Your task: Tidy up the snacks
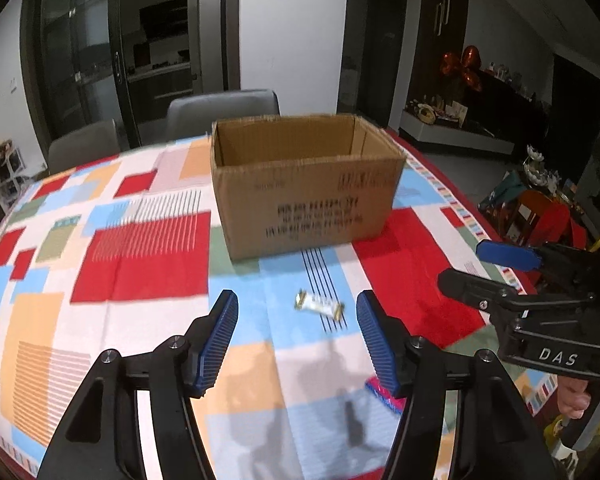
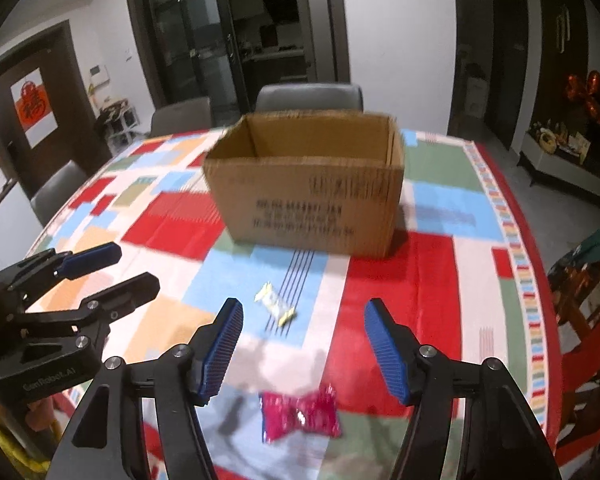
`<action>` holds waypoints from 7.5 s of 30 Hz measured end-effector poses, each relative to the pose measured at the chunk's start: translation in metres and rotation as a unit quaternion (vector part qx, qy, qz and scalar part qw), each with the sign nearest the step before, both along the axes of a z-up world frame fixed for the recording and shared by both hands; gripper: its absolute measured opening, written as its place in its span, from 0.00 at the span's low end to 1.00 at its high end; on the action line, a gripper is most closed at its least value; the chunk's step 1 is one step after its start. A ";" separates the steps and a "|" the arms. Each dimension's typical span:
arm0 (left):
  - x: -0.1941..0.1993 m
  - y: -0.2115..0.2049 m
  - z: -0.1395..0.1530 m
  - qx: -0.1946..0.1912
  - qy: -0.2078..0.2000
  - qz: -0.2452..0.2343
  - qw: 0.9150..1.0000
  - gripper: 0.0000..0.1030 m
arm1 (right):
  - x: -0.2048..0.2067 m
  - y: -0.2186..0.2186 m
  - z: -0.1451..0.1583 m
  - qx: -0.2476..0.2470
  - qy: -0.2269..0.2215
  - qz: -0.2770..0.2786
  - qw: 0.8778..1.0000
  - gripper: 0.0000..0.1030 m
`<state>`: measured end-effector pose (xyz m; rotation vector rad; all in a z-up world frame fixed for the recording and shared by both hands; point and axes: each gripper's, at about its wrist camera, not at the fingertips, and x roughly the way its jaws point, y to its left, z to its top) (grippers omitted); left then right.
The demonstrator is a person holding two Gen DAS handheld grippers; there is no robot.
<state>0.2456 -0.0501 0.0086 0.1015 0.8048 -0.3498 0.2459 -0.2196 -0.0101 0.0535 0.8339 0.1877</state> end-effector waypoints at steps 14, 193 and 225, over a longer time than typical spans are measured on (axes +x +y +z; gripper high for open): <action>-0.029 0.005 -0.070 0.012 0.084 0.014 0.996 0.60 | -0.027 0.007 -0.085 0.021 0.109 0.029 0.993 0.68; 0.143 -0.010 0.080 0.052 0.030 0.065 0.996 0.89 | 0.144 -0.021 0.078 -0.020 0.068 -0.034 0.997 0.68; -0.042 0.020 0.086 0.018 -0.126 0.080 0.989 1.00 | -0.055 -0.010 0.090 -0.030 -0.119 -0.062 0.991 0.83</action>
